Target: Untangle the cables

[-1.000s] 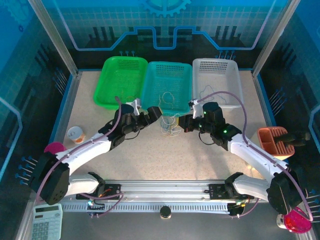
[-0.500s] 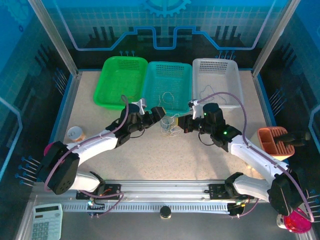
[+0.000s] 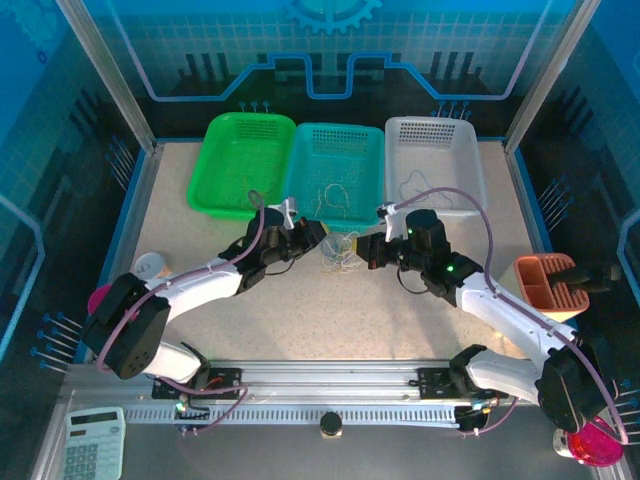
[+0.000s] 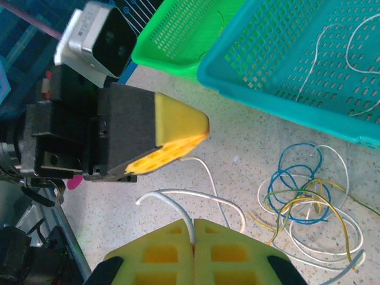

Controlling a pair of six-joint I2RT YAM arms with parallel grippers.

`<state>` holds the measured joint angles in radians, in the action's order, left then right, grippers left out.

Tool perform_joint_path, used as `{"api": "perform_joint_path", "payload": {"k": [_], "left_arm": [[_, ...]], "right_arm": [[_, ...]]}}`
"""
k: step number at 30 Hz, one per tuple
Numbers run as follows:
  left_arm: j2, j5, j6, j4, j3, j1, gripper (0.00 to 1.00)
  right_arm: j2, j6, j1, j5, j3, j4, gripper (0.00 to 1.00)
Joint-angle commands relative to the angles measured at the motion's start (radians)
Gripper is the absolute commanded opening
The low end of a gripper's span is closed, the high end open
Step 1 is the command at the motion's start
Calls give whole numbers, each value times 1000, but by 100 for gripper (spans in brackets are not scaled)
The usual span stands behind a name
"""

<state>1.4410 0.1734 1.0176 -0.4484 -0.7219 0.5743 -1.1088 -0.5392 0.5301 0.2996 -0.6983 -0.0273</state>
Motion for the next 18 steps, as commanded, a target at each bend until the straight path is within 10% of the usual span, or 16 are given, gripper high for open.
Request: {"api": "perform_joint_path", "payload": {"k": [1, 15, 18], "left_arm": [[-7, 20, -8, -24, -40, 6, 0], [-163, -6, -135, 238, -208, 7, 0], [-183, -28, -152, 316, -216, 8, 39]], "right_arm": [[20, 0, 10, -1, 15, -23, 0], [6, -6, -3, -15, 77, -87, 0], [17, -7, -7, -13, 79, -91, 0]]}}
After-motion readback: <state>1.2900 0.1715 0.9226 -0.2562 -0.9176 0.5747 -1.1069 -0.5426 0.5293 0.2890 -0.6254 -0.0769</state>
